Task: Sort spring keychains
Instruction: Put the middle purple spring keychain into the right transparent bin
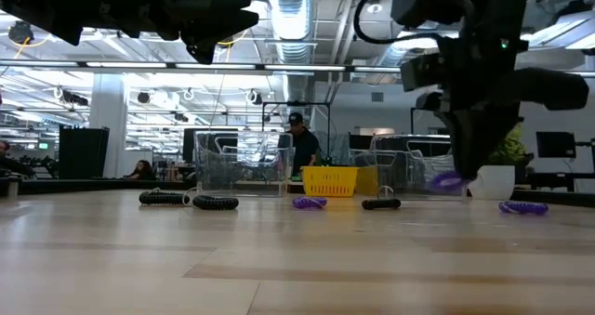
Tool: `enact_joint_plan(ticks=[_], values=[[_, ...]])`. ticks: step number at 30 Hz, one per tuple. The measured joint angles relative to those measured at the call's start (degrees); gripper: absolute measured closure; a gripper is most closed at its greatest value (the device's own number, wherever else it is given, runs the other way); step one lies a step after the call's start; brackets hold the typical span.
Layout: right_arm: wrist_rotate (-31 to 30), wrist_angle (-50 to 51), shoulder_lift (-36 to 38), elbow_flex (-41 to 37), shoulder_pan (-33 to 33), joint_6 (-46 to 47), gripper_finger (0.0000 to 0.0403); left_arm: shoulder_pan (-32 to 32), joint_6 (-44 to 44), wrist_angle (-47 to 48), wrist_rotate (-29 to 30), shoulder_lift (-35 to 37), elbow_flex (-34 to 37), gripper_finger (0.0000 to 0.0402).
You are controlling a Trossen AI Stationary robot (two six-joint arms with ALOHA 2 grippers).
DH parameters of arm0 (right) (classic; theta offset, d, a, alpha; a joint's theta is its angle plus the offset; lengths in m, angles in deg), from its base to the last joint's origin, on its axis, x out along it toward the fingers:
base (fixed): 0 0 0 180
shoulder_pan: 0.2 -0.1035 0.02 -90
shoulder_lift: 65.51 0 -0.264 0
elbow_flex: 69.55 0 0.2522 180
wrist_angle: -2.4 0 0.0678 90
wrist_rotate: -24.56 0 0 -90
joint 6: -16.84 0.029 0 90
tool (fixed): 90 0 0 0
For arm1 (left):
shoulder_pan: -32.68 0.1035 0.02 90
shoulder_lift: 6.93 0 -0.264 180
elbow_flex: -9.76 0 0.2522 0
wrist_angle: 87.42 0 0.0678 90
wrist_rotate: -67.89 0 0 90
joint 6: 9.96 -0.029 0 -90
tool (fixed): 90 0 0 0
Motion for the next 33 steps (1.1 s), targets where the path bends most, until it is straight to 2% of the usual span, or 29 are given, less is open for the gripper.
enact_joint_plan(ticks=[5,16,22,27,33], values=[[-3.1,2.6,0.1,2.3,0.0,-0.5,0.0397,0.0,0.0,0.0,0.0,0.0,0.0,0.026],[-3.5,6.7,0.1,5.8,0.0,-3.6,0.0394,0.0,0.0,0.0,0.0,0.0,0.0,0.026],[-8.9,10.0,4.2,9.5,0.7,-6.6,0.0391,0.0,0.0,0.0,0.0,0.0,0.0,0.0259],[-12.0,10.7,11.9,10.2,4.5,-8.4,0.0392,0.0,0.0,0.0,0.0,0.0,0.0,0.0259],[-12.2,6.7,17.9,10.2,13.5,-9.3,0.0394,0.0,0.0,0.0,0.0,0.0,0.0,0.026]])
